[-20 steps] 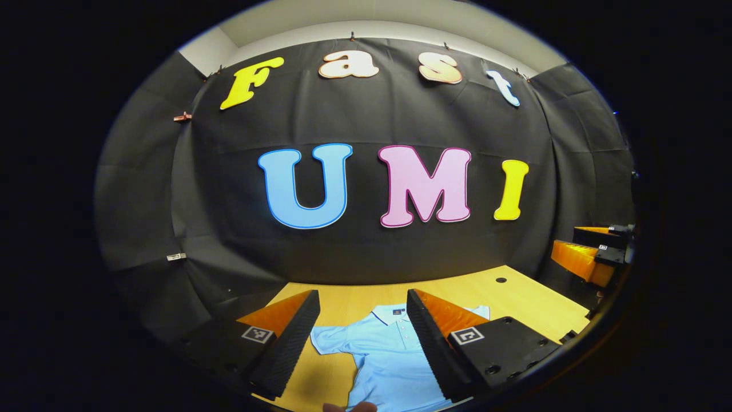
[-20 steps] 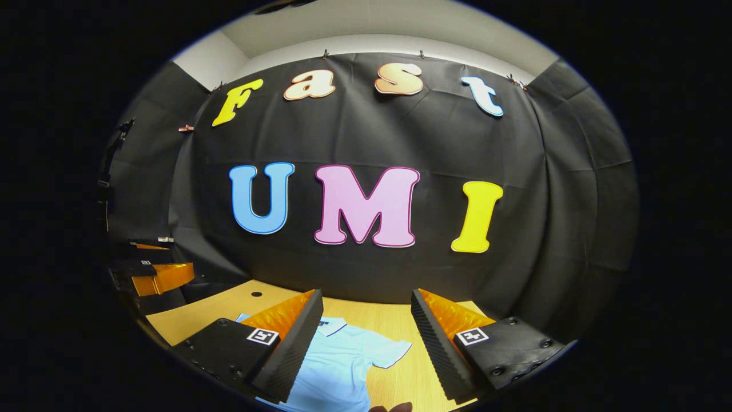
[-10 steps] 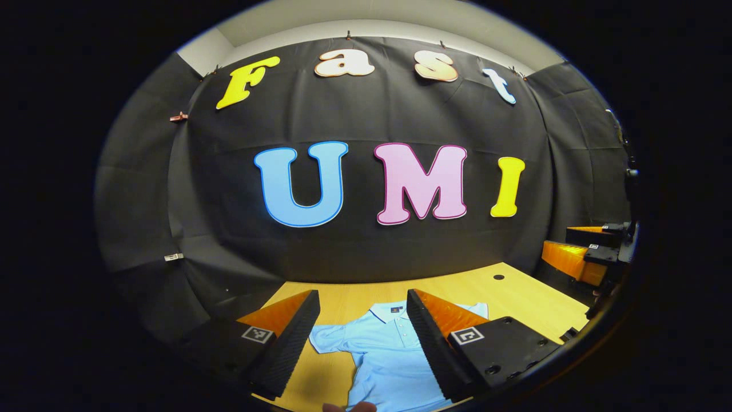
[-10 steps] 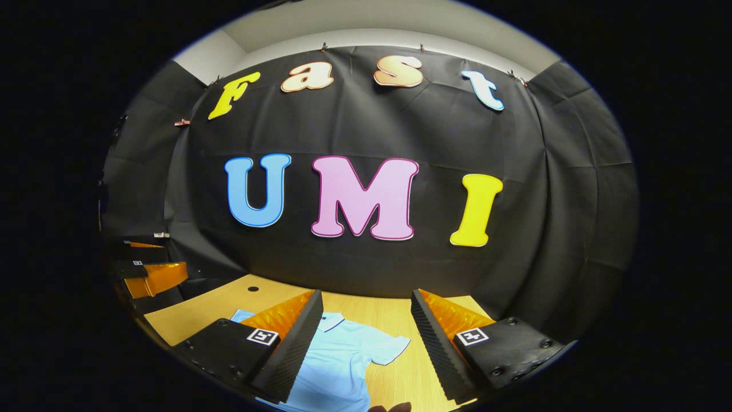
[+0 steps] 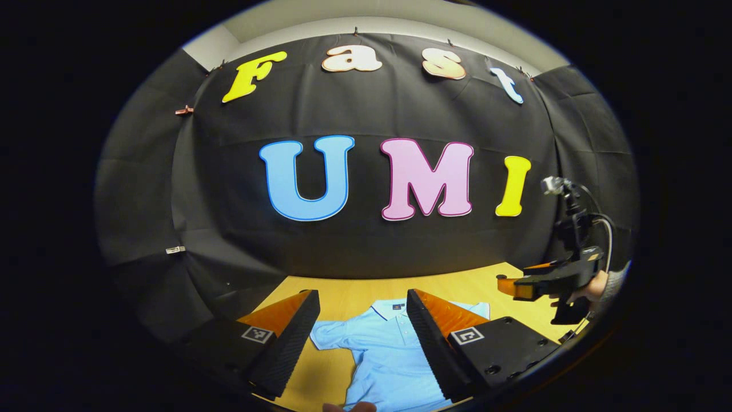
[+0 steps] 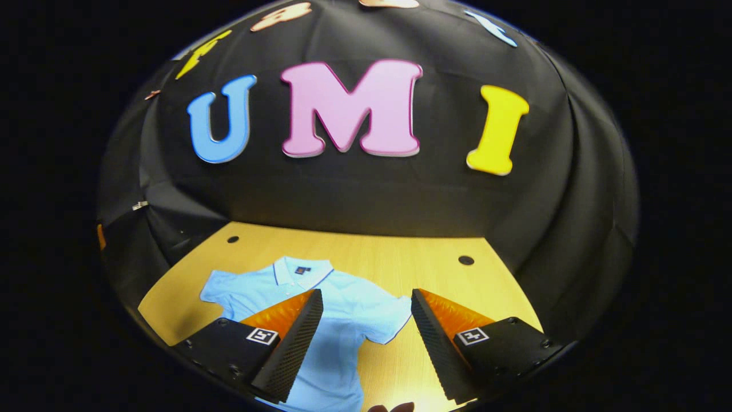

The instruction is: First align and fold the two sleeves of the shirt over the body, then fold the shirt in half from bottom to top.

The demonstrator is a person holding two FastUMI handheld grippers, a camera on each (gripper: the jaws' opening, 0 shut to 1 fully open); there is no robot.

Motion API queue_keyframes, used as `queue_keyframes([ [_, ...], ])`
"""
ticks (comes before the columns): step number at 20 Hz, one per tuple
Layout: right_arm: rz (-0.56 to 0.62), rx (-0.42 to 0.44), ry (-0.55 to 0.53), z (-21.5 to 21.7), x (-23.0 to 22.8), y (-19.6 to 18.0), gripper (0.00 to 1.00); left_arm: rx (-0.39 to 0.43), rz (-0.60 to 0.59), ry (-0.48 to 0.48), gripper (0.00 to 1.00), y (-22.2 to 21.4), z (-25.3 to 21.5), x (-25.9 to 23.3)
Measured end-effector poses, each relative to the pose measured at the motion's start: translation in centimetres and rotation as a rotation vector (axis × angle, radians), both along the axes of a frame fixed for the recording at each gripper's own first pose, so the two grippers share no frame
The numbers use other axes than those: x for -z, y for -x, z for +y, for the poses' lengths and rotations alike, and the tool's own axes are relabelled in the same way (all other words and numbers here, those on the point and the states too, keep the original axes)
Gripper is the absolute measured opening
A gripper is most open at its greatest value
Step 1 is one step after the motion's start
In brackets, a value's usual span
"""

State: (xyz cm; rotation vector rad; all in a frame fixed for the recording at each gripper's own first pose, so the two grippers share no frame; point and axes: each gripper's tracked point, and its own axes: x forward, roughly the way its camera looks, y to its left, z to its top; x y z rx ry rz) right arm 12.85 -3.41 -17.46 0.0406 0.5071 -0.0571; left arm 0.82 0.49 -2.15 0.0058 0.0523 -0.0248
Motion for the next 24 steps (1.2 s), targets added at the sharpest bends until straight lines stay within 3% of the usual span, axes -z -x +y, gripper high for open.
queue_keyframes([
  [6,0.223,0.080,-0.036,-4.2,11.3,-5.0,0.97,-0.046,0.037,-0.007,0.97,-0.1,0.6,1.3],
  [12,0.406,0.102,-0.040,-5.1,20.2,-6.9,0.98,-0.093,0.085,-0.003,0.97,-0.4,1.2,2.9],
  [19,0.448,0.129,-0.054,-5.2,22.3,-7.2,0.98,-0.127,0.117,0.004,0.96,-0.8,2.5,4.0],
  [20,0.450,0.119,-0.057,-5.0,22.5,-7.2,0.98,-0.132,0.119,0.005,0.92,-1.0,2.7,4.0],
  [21,0.441,0.110,-0.053,-4.7,22.3,-7.4,0.96,-0.136,0.123,0.007,0.96,-1.0,2.9,4.2],
  [22,0.442,0.101,-0.055,-4.2,22.4,-7.4,0.80,-0.138,0.125,0.009,0.97,-1.1,3.0,4.2],
  [23,0.439,0.097,-0.055,-3.8,22.5,-7.6,0.72,-0.140,0.126,0.010,0.97,-1.2,3.2,4.3],
  [24,0.443,0.099,-0.060,-3.4,22.4,-7.6,0.46,-0.141,0.127,0.008,0.97,-1.2,3.4,4.2],
])
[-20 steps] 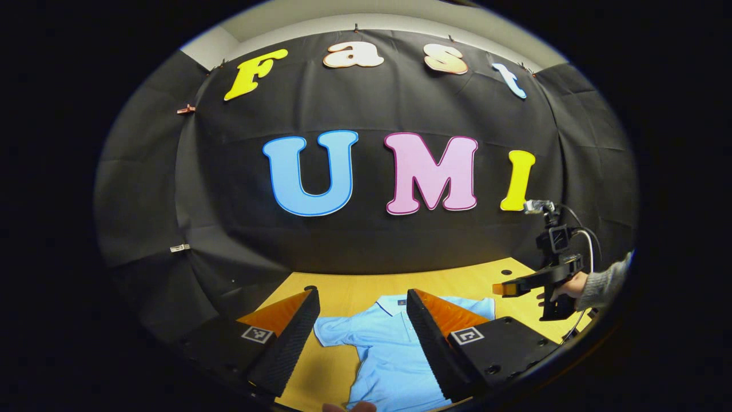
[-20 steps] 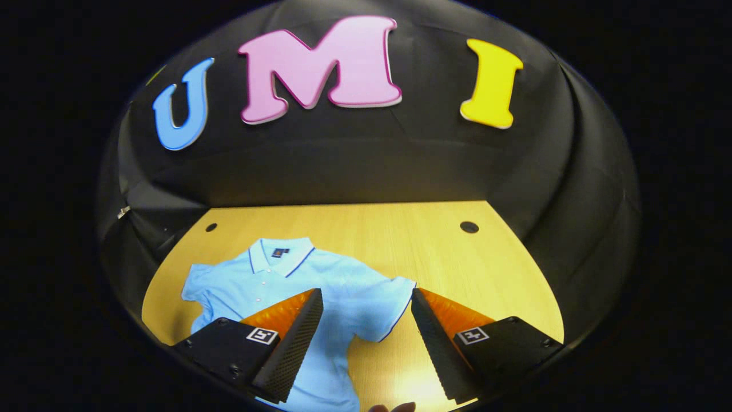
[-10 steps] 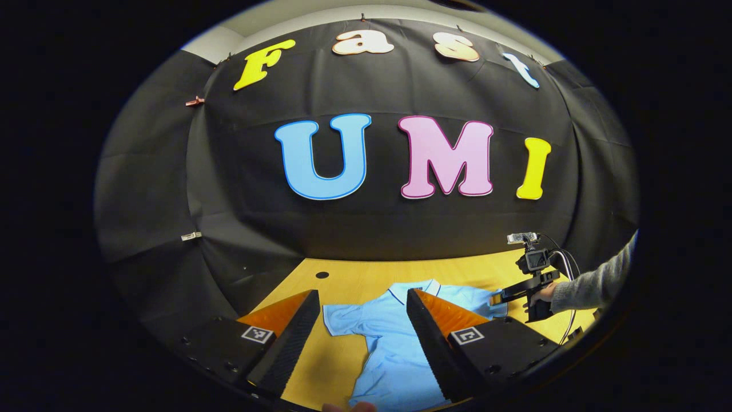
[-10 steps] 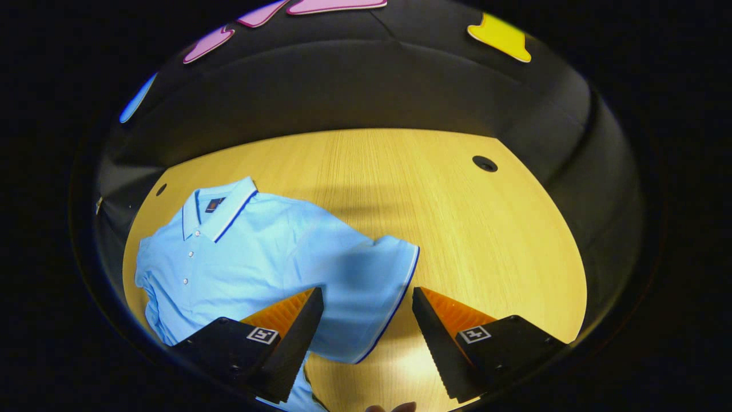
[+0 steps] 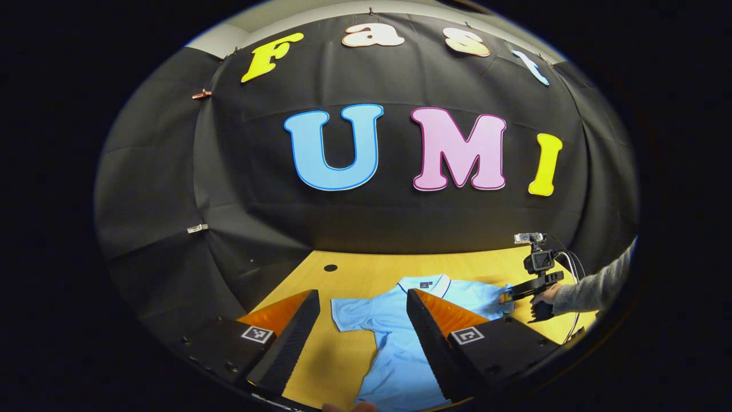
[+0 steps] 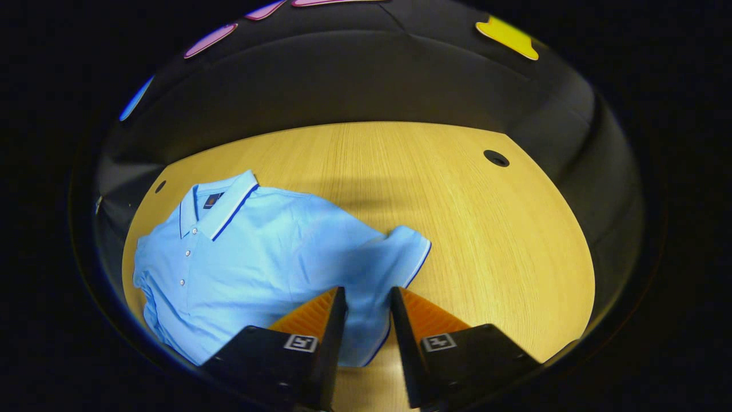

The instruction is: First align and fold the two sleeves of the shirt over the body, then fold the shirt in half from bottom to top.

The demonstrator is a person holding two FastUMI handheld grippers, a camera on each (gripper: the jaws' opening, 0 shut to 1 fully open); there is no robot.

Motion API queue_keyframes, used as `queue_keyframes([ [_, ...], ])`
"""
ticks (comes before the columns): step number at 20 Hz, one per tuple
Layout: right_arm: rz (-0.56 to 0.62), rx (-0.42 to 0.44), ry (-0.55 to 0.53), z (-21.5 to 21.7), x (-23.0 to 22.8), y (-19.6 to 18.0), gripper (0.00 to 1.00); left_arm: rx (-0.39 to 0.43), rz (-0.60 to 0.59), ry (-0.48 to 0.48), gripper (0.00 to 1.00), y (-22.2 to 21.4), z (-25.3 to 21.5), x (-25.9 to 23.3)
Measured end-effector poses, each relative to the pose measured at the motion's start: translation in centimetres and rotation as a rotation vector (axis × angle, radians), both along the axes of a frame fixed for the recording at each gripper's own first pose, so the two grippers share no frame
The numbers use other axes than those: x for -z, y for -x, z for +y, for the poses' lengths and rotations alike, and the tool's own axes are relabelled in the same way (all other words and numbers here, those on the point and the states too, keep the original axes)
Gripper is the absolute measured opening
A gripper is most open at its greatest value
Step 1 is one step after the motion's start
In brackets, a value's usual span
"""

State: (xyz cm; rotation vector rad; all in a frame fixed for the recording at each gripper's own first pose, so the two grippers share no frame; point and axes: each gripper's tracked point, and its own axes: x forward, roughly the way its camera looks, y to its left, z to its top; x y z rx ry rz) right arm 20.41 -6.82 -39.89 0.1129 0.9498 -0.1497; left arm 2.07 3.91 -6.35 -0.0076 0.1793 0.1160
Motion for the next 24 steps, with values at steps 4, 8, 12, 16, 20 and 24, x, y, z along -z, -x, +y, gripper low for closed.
queue_keyframes([
  [4,-0.006,-0.005,-0.007,1.1,-0.1,-0.2,0.07,-0.002,0.001,-0.009,0.97,0.1,0.4,0.0],
  [8,-0.034,-0.034,0.012,1.1,-0.7,-0.2,0.05,-0.001,0.006,-0.015,0.97,0.1,0.6,0.2],
  [12,-0.102,-0.041,-0.003,2.0,-2.8,-0.5,0.05,-0.002,0.003,-0.009,0.96,0.4,0.9,0.4],
  [16,-0.178,-0.101,-0.026,4.5,-5.6,-1.1,0.05,-0.005,-0.003,0.003,0.97,0.6,1.3,0.4],
  [20,-0.221,-0.195,-0.051,8.9,-7.6,-1.6,0.05,-0.018,-0.004,0.008,0.96,1.3,1.9,0.7],
  [24,-0.229,-0.311,-0.081,14.7,-8.4,-1.6,0.05,-0.041,-0.004,0.016,0.97,2.3,2.6,0.8],
])
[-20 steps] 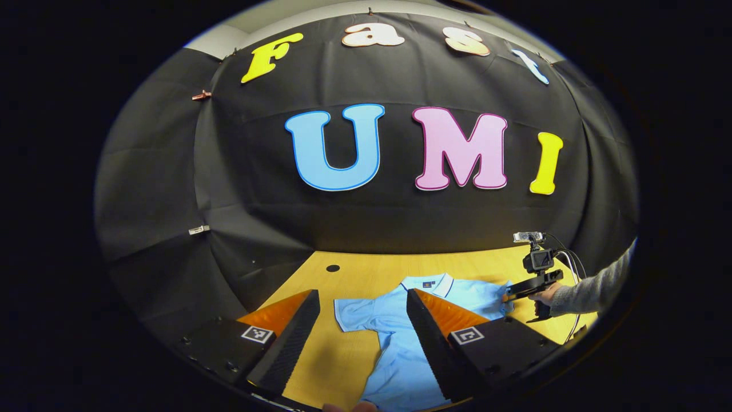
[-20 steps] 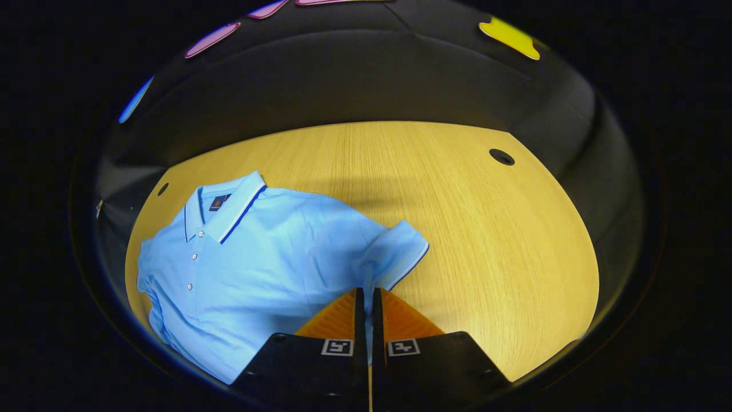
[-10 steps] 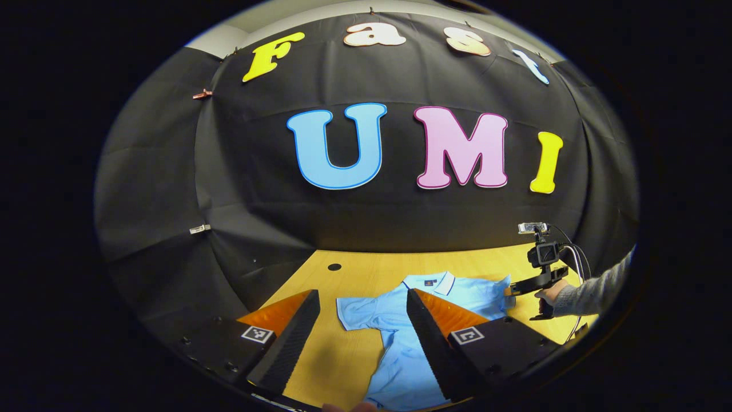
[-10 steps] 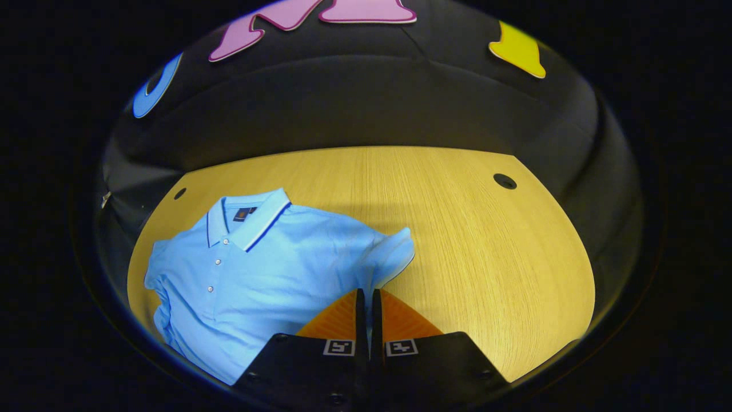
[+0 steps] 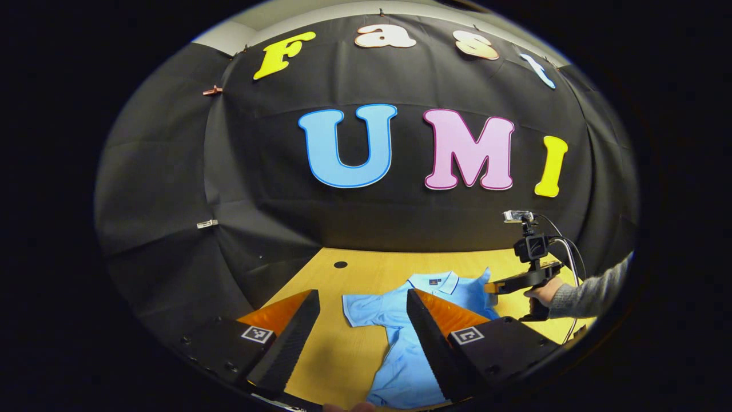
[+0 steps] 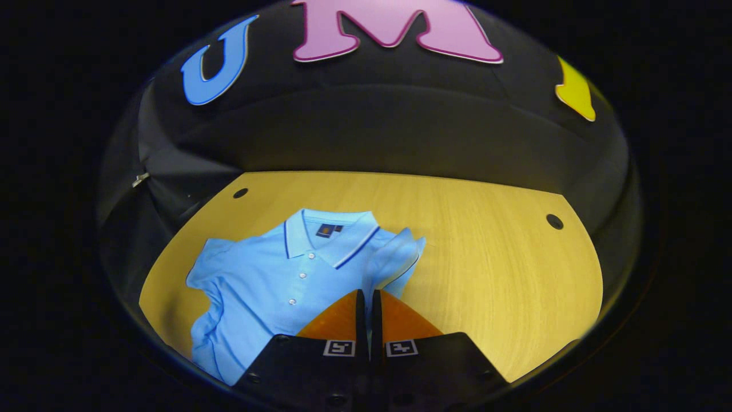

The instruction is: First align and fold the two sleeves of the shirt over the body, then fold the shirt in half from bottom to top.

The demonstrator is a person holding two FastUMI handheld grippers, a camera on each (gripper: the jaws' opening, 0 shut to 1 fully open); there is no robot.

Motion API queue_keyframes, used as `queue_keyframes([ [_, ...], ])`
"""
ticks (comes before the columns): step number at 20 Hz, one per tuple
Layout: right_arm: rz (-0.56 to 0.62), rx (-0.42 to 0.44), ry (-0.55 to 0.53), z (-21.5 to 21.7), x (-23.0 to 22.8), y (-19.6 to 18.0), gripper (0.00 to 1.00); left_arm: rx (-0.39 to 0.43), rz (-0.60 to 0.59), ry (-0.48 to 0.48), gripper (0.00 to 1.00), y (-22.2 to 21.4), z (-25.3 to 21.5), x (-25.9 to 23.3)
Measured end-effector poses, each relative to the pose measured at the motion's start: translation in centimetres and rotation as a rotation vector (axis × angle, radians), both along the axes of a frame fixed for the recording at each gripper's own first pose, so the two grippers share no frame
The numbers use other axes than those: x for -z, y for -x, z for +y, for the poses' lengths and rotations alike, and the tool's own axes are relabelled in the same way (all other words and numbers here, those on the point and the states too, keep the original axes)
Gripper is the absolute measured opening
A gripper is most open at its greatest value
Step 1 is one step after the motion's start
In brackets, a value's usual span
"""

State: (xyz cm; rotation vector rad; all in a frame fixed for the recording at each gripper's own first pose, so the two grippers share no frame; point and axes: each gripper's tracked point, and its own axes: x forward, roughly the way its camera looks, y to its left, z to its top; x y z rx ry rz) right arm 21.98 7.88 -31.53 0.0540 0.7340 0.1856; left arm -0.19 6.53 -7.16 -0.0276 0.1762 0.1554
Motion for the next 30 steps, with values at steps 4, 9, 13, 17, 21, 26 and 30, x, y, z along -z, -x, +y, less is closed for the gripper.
queue_keyframes([
  [4,0.017,-0.136,0.008,5.4,0.8,0.8,0.05,-0.040,0.007,0.001,0.97,1.2,1.2,0.3],
  [9,0.094,-0.279,0.026,10.2,3.6,3.1,0.05,-0.100,0.017,0.009,0.97,2.6,2.7,0.8],
  [13,0.158,-0.325,0.049,11.2,5.8,4.0,0.05,-0.133,0.028,0.020,0.97,3.4,3.5,1.2],
  [17,0.195,-0.317,0.037,11.3,6.8,4.1,0.05,-0.147,0.028,0.025,0.97,3.3,3.7,1.4],
  [21,0.231,-0.308,-0.020,11.4,6.8,4.4,0.15,-0.142,0.023,0.028,0.97,3.1,3.4,1.4],
  [26,0.239,-0.314,-0.071,12.3,6.2,4.8,0.58,-0.126,0.027,0.026,0.97,2.3,2.8,1.6],
  [30,0.158,-0.311,-0.032,11.7,5.1,4.4,0.80,-0.106,0.025,0.020,0.96,1.5,2.3,1.5],
])
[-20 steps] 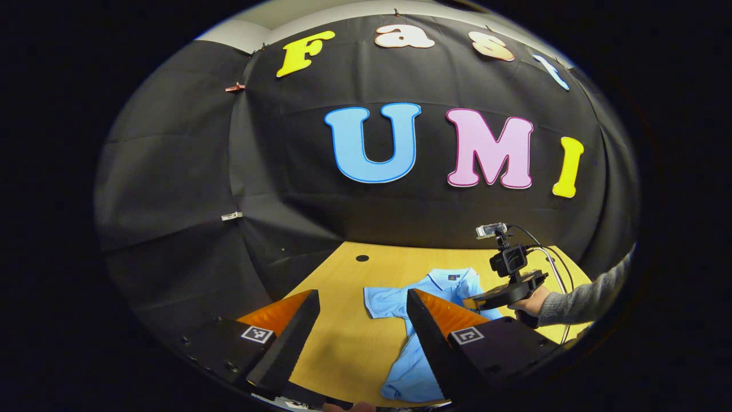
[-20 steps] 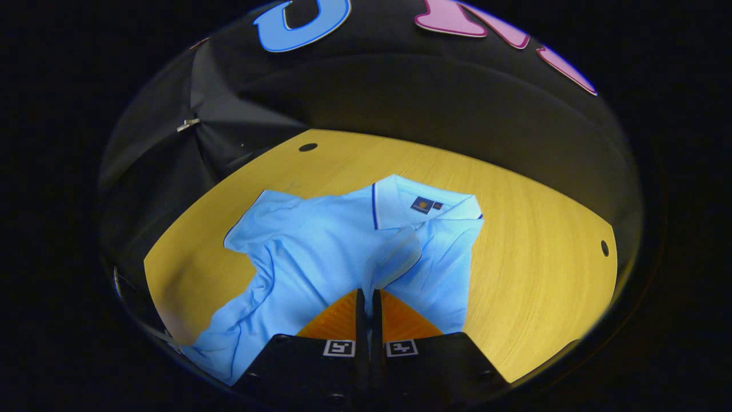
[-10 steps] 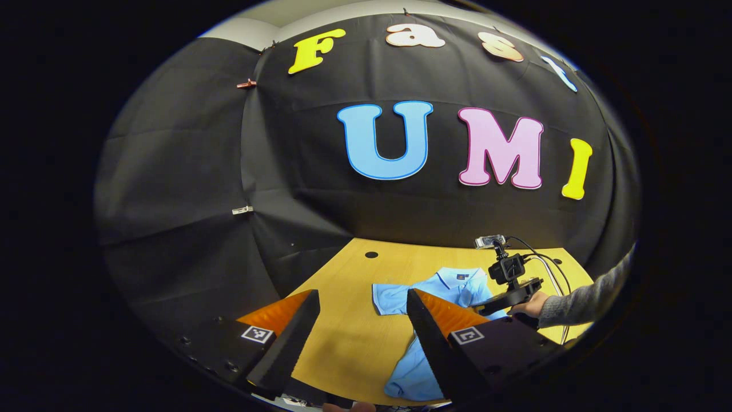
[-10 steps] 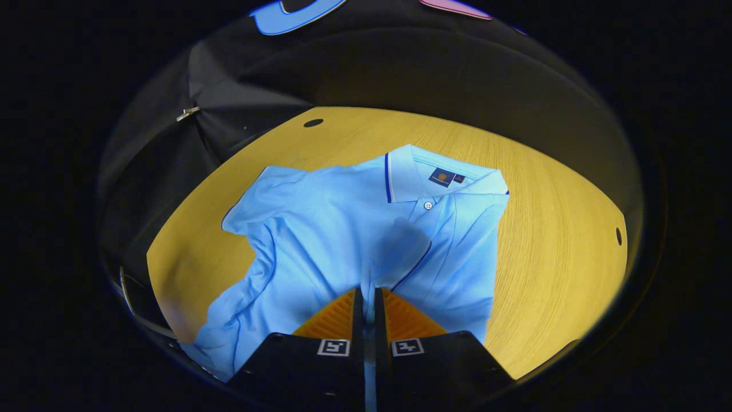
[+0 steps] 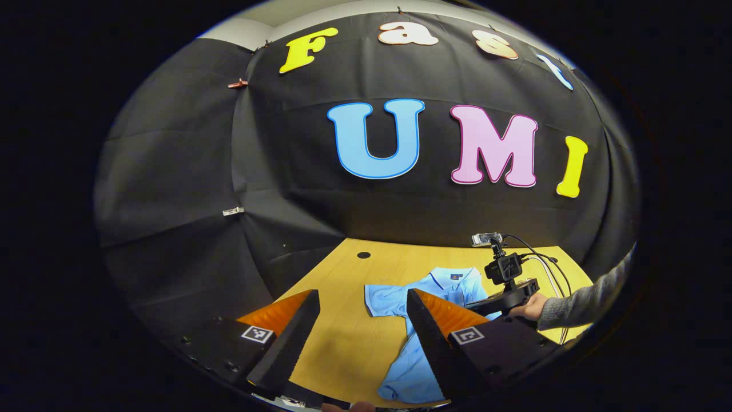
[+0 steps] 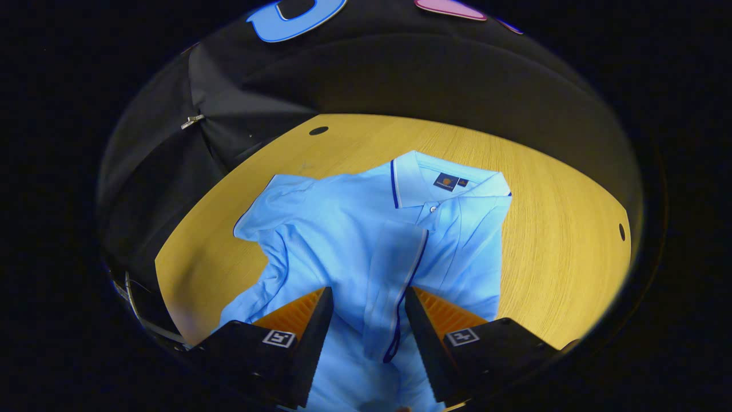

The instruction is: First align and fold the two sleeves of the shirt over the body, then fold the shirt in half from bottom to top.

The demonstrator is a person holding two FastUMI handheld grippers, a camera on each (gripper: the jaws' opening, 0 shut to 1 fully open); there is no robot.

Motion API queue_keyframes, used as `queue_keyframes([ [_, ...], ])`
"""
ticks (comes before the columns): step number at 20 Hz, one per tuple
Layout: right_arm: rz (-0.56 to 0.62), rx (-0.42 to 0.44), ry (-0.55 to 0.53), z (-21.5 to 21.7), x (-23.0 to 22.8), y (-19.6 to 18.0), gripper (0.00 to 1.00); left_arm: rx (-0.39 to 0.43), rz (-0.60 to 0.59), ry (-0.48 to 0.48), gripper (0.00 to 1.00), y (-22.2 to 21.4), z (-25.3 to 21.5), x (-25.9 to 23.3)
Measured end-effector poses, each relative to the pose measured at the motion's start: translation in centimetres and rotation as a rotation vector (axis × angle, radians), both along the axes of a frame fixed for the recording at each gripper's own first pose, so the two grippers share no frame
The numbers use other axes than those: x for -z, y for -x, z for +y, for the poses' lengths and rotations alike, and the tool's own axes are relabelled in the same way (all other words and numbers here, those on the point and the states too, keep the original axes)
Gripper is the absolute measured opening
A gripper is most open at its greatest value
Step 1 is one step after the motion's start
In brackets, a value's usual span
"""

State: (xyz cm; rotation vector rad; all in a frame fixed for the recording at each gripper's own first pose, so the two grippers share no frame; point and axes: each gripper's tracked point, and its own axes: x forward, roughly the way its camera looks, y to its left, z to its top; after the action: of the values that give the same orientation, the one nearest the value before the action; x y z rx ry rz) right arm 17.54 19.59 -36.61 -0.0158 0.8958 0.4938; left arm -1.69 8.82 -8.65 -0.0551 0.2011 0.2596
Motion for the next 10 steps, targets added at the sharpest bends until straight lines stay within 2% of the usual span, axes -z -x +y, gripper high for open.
queue_keyframes([
  [2,-0.046,0.017,-0.019,-0.4,-1.3,-0.2,0.90,0.014,0.003,-0.003,0.97,-0.5,-0.3,0.0],
  [7,-0.205,0.043,-0.103,-2.1,-8.2,0.0,0.95,0.092,0.020,0.002,0.96,-3.5,-1.3,1.0],
  [10,-0.294,0.020,-0.145,-3.5,-12.9,1.5,0.95,0.126,0.039,0.017,0.97,-6.3,-1.4,2.5],
])
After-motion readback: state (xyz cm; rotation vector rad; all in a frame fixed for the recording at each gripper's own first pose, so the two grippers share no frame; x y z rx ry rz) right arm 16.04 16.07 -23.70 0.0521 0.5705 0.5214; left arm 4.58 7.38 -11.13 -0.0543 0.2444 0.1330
